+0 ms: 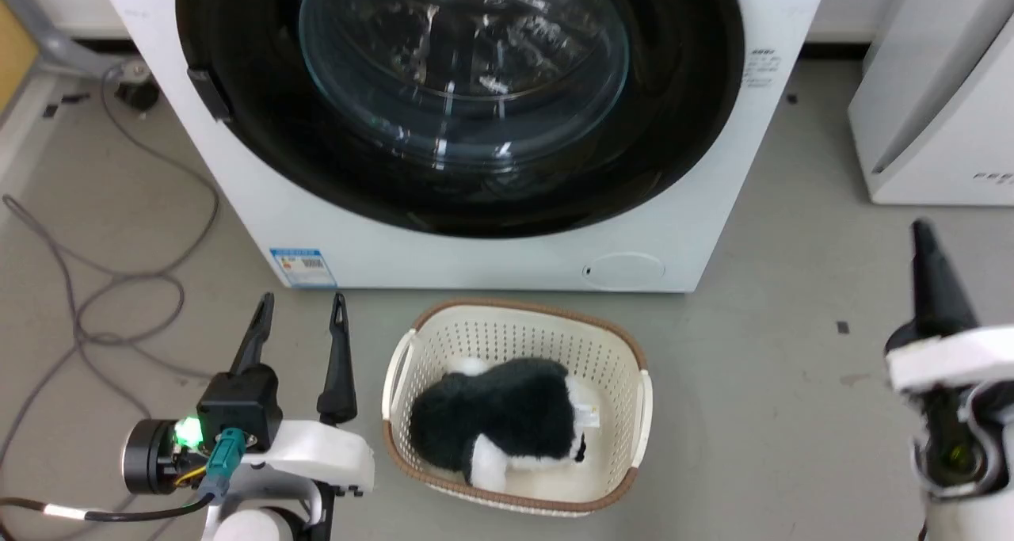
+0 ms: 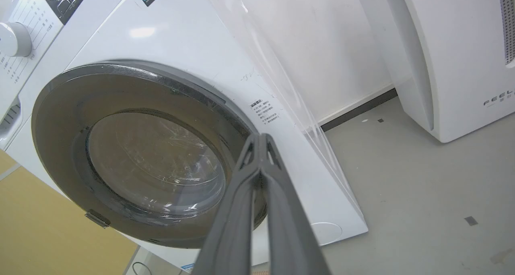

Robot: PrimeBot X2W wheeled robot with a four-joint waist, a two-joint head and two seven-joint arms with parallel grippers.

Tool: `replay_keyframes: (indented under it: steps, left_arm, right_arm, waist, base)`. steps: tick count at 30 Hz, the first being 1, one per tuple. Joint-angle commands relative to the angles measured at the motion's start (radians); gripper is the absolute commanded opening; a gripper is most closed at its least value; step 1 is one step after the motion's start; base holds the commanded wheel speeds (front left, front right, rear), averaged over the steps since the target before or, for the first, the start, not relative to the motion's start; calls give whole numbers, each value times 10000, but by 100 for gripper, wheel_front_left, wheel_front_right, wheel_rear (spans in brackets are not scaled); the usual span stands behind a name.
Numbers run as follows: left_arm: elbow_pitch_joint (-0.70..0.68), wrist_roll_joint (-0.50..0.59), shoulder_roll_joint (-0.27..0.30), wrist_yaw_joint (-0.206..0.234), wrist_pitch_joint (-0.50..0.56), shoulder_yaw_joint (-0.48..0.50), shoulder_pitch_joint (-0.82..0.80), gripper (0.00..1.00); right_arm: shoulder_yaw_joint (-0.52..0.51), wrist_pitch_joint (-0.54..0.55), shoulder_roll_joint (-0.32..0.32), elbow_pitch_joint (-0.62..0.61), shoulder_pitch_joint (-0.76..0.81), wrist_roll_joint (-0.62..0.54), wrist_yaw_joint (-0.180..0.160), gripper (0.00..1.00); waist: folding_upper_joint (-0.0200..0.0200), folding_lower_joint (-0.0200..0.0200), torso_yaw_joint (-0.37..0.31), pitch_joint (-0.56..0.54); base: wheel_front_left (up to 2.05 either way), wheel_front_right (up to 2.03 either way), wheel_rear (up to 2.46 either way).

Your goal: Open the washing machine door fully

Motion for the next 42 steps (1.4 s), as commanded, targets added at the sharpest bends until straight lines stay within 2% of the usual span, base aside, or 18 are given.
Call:
replay_keyframes:
  steps: [1,21,42]
  left_arm:
    - [-67,-81,4,110,-116,-26,-203,100]
    - [-470,-172,4,434,-534,-107,-976,100]
    - [-728,-366,4,834,-973,-282,-1559,100]
  right_arm:
    - [-112,-115,-159,198,-467,372,-1,0]
    - [211,-629,-1131,2246,-4279,1824,-3,0]
    - [1234,-714,-1548,4342,-7516,3207,-5,0]
  waist:
    - [-1,0,88,197]
    - [-1,0,562,1606]
    - [-1,0,1019,2708]
  base:
    - [0,0,0]
    - [0,0,0]
    - [0,0,0]
